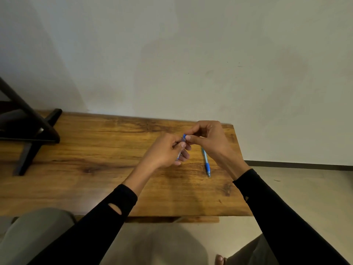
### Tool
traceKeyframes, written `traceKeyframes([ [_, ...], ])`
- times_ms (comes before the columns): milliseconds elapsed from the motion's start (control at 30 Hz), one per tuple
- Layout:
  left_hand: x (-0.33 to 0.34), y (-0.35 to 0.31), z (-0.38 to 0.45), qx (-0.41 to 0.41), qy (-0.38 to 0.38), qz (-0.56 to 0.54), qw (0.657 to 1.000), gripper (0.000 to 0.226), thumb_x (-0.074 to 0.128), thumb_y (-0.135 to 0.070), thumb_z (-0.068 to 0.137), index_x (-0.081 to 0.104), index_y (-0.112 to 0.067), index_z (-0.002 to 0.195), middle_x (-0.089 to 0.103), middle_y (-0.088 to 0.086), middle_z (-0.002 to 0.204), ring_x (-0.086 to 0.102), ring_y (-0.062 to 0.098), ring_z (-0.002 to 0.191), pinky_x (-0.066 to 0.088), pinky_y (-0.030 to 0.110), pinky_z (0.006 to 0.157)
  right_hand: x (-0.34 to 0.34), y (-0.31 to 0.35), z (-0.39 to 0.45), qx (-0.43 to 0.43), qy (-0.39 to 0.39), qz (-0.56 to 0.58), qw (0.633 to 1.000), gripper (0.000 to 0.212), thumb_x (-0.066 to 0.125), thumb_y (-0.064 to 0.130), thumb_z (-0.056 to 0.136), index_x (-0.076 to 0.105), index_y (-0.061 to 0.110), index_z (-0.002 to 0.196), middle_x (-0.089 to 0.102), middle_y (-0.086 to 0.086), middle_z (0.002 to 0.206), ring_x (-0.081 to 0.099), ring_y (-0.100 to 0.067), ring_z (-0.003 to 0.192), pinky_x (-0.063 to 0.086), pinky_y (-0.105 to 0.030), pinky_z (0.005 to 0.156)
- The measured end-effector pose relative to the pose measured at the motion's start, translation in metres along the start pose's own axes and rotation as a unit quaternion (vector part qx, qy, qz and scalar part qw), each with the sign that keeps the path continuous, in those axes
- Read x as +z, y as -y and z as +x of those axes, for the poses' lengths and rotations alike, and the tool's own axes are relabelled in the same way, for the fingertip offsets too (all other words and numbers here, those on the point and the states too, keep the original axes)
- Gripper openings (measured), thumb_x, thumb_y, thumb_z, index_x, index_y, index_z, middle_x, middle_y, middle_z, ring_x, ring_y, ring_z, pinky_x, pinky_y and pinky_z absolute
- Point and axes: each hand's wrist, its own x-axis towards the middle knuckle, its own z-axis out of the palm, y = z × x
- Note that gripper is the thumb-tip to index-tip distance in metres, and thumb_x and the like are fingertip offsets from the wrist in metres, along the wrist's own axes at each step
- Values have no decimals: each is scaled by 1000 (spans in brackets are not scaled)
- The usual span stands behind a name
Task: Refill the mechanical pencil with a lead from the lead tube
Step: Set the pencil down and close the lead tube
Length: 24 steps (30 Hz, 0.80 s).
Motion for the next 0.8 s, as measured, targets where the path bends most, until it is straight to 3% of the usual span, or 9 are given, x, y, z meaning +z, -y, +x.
traceKeyframes([
  [133, 0, 3, 4, -9, -21, -43, 999, 24, 53, -25, 113, 76, -18, 107, 85, 3, 92, 83, 16, 86, 64, 31, 76, 1, 6, 0, -2, 32, -45, 998, 20, 86, 6, 88, 80, 13, 106, 82, -1, 98, 79, -14, 91, 63, -27, 81],
  [233, 1, 7, 10, -17, -53, -94, 994, 27, 52, -20, 113, 76, -18, 100, 82, -1, 77, 79, 12, 74, 62, 29, 68, 8, 7, -4, -31, 86, -175, 980, 58, 95, 25, 78, 67, 19, 128, 73, 6, 116, 72, -9, 103, 62, -26, 89],
  [333, 6, 14, 14, -26, -41, -135, 990, 30, 49, -18, 114, 75, -16, 99, 82, -2, 75, 79, 11, 77, 67, 33, 68, 18, 1, -12, -114, 99, -332, 931, 72, 91, 39, 81, 53, 21, 139, 60, 4, 129, 61, -12, 111, 54, -26, 89],
  [467, 14, 19, 17, -48, -31, -120, 991, 27, 50, -24, 114, 74, -19, 102, 84, -2, 81, 81, 9, 79, 67, 36, 75, 13, -8, -13, -205, 39, -492, 845, 66, 80, 56, 75, 60, 18, 125, 59, 0, 122, 53, -21, 111, 51, -37, 89],
  [533, 17, 19, 19, -53, -46, -60, 996, 27, 52, -33, 112, 75, -20, 108, 84, 0, 90, 82, 14, 85, 68, 44, 84, 5, -15, -9, -190, 35, -543, 817, 74, 73, 67, 69, 62, 18, 123, 57, 1, 119, 49, -23, 112, 47, -40, 90],
  [600, 17, 19, 18, -29, -69, 39, 996, 27, 54, -39, 110, 74, -22, 115, 82, -3, 95, 80, 18, 90, 66, 47, 87, -5, -28, -6, -143, 58, -557, 816, 78, 71, 69, 66, 62, 20, 126, 54, 0, 122, 47, -25, 117, 38, -42, 91],
  [733, 11, 28, 14, 5, -124, 189, 974, 26, 57, -43, 107, 71, -27, 122, 77, -12, 103, 73, 10, 95, 62, 39, 85, -13, -55, -3, -47, 97, -534, 839, 80, 78, 65, 67, 58, 26, 134, 46, 1, 129, 37, -25, 126, 25, -43, 96],
  [800, 10, 38, 13, 33, -166, 289, 942, 25, 59, -41, 106, 70, -27, 123, 74, -8, 114, 70, 13, 102, 55, 32, 80, -12, -63, -3, -36, 107, -519, 848, 80, 79, 62, 67, 58, 25, 135, 44, 1, 129, 34, -25, 127, 21, -43, 97],
])
